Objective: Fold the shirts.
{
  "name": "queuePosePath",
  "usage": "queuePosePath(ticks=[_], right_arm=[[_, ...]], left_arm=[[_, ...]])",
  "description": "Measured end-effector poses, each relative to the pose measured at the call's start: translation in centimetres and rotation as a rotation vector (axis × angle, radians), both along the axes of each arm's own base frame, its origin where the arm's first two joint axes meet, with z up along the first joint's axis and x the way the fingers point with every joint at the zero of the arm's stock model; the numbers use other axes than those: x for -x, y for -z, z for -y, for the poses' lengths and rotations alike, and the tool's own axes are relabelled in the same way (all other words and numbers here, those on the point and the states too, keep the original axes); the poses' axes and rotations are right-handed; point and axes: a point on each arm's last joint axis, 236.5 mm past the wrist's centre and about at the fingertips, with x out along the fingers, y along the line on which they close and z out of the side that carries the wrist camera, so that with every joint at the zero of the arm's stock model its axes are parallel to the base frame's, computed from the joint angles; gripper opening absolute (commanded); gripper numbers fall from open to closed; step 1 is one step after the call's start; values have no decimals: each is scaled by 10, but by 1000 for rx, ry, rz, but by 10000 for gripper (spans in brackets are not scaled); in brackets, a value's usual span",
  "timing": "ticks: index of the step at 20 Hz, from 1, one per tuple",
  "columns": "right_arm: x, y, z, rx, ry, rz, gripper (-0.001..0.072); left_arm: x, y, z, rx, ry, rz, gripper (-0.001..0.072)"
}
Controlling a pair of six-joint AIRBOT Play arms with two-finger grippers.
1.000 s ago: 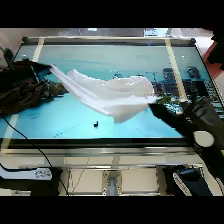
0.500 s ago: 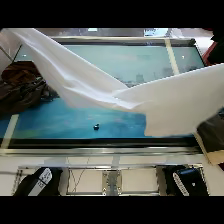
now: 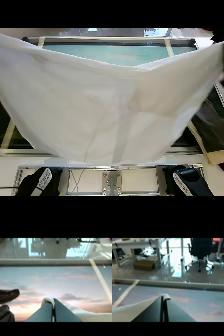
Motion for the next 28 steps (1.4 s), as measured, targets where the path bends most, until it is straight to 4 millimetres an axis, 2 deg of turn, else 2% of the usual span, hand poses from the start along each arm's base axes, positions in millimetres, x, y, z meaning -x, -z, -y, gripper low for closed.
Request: queuePosePath(ticks=[3,6,9,11,12,13,14,15,16,19,22,25,26,28], right_arm=[[-83,82,-8,37,16,-200,28],[-154,173,-17,43,26,-357,29],[-208,255,-28,-42,39,-445,30],[-235,293,-32,-133,68,-458,32],[-246,309,-31,-178,88,-459,75],[-254,319,-30,-216,108,-451,222],[-261,326,-27,-246,129,-437,399],[-267,327,-23,-269,147,-417,436],[-272,327,-19,-294,165,-397,436],[-276,309,3,-345,211,-346,435],[-260,287,34,-345,227,-387,435],[-213,292,62,-244,215,-564,433],[-189,300,68,-200,210,-644,433],[-135,325,75,-123,204,-806,433]], left_arm=[[-62,73,-21,50,-18,-187,11],[-127,160,-34,63,-67,-356,12],[-184,250,-21,71,-67,-483,12],[-213,295,-11,84,-79,-512,14],[-226,312,-7,93,-90,-511,28],[-238,324,-4,106,-104,-500,123],[-248,329,-3,116,-116,-475,396],[-258,328,-4,133,-132,-442,590],[-267,321,-5,147,-146,-404,626],[-282,276,-18,173,-173,-298,625],[-264,228,-41,119,-185,-260,625],[-220,210,-85,11,-237,-326,625],[-203,213,-98,6,-260,-364,625],[-164,233,-121,22,-307,-451,625]])
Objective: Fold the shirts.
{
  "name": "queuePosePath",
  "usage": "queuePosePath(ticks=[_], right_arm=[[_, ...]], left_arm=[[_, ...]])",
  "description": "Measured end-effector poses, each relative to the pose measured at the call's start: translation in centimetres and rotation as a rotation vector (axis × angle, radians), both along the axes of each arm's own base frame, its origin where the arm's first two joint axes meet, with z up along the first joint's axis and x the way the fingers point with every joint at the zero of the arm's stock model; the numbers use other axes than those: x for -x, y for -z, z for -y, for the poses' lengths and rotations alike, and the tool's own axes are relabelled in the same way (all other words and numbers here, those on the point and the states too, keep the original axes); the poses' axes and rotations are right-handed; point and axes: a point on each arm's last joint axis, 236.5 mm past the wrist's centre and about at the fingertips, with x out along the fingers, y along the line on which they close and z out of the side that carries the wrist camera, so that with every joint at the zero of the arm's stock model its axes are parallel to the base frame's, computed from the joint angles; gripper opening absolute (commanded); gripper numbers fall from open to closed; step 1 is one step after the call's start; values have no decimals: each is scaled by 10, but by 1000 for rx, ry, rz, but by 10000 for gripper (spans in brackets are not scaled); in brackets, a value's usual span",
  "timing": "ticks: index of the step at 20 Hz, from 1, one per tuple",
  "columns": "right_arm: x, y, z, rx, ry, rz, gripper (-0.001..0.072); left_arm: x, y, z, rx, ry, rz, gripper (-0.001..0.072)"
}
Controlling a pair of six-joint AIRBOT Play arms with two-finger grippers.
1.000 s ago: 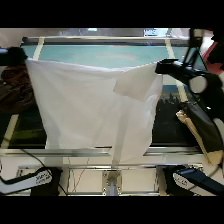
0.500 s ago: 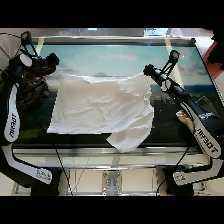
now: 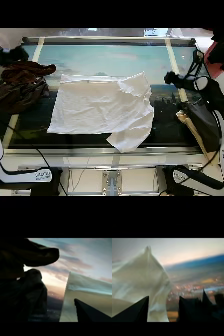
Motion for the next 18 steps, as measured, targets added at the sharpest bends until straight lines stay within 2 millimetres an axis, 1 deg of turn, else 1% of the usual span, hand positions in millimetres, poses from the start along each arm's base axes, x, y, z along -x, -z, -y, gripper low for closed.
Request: queuePosePath(ticks=[2,4,6,7,9,10,11,12,15,18], right_arm=[[54,25,-1,10,-23,-129,433],[105,52,-9,-16,-37,-236,433],[149,75,-21,-62,-40,-327,433],[167,85,-28,-94,-36,-361,432],[198,105,-45,-175,-26,-425,422],[208,114,-54,-215,-21,-446,420],[218,122,-62,-255,-16,-468,404],[224,129,-71,-299,-12,-474,404],[233,144,-91,-412,15,-468,404],[236,156,-102,-490,48,-446,404]], left_arm=[[44,34,-10,40,-45,-90,625],[92,74,-7,85,-83,-167,625],[129,105,4,122,-108,-208,625],[144,119,13,148,-116,-219,625],[169,139,29,198,-126,-239,625],[177,146,36,219,-127,-245,625],[183,150,42,238,-127,-247,625],[187,151,47,251,-126,-242,625],[190,151,60,293,-107,-220,625],[189,147,71,330,-83,-198,625]])
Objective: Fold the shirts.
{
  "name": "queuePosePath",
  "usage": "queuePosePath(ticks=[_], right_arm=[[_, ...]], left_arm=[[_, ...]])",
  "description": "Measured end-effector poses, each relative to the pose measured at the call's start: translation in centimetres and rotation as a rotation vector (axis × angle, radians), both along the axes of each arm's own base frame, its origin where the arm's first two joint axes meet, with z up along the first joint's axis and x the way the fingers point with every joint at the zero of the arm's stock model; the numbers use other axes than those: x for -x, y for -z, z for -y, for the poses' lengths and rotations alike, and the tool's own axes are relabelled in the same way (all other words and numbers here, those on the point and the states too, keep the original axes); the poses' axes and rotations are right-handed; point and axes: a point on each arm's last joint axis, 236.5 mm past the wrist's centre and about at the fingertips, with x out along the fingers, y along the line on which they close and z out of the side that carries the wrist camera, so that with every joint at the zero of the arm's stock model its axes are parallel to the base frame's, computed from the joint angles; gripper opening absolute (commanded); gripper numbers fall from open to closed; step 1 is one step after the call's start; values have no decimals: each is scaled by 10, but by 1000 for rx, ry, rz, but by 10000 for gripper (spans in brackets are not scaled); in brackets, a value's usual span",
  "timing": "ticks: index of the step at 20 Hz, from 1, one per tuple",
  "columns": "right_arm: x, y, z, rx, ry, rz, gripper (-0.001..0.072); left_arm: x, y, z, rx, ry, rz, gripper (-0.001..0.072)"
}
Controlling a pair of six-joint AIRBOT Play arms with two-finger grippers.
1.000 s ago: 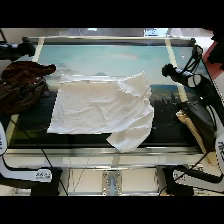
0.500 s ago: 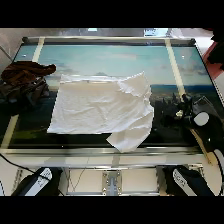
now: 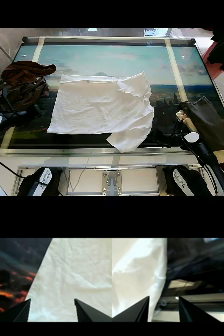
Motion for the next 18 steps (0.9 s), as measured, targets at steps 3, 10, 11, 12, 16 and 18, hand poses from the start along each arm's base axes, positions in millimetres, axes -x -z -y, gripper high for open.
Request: queuePosePath(ticks=[3,10,11,12,16,18], right_arm=[[-7,5,-1,-23,60,35,403],[-25,20,4,-55,170,41,362],[-25,23,2,-71,171,32,347],[-26,26,-1,-86,171,27,258],[-27,30,-6,-103,152,27,32],[-28,29,-8,-112,142,36,31]], left_arm=[[-2,-3,6,23,9,17,625],[-3,-5,11,43,12,30,625],[-3,-5,11,44,12,29,625],[-4,-5,11,44,12,30,625],[-4,-5,11,41,17,31,625],[-4,-5,11,43,13,31,625]])
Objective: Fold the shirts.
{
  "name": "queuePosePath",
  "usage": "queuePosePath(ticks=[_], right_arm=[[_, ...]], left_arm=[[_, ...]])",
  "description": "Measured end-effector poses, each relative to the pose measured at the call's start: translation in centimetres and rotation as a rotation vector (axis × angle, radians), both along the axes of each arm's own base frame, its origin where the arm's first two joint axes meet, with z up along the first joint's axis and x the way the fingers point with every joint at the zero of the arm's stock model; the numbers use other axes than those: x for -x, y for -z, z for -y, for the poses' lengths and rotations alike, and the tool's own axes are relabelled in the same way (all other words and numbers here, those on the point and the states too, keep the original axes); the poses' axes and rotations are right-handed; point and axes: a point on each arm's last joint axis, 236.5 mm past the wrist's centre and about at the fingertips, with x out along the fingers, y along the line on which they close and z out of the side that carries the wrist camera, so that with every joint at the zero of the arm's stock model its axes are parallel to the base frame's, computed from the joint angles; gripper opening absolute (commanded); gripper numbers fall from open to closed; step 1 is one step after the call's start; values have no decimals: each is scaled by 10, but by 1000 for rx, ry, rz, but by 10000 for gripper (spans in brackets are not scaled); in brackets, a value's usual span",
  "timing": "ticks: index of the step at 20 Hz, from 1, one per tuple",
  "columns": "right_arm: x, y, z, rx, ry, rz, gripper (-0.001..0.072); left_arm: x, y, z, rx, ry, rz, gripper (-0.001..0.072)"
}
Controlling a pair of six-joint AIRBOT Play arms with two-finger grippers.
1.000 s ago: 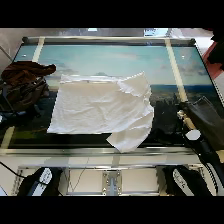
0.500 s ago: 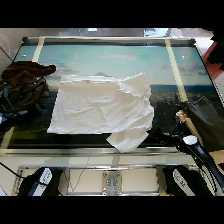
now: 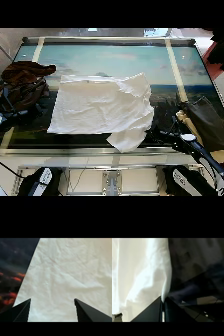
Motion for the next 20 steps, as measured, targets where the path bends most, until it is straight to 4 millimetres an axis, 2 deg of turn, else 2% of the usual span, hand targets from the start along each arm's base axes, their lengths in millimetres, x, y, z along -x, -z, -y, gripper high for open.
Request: queuePosePath(ticks=[3,6,11,15,16,19,20], right_arm=[[0,-4,-3,-3,-27,22,31],[-2,-11,-6,-4,-49,54,31],[-4,-21,-10,-21,-62,87,31],[-4,-24,-13,-28,-75,98,31],[-4,-24,-13,-28,-76,99,32],[-3,-25,-14,-33,-80,100,32],[-3,-25,-15,-35,-82,100,32]], left_arm=[[3,9,-13,9,-98,-40,625],[23,38,-24,37,-222,-158,623],[56,92,-9,170,-369,-323,623],[68,118,0,241,-441,-385,616],[68,122,1,255,-455,-394,591],[61,129,4,300,-495,-386,576],[57,129,3,316,-511,-374,480]])
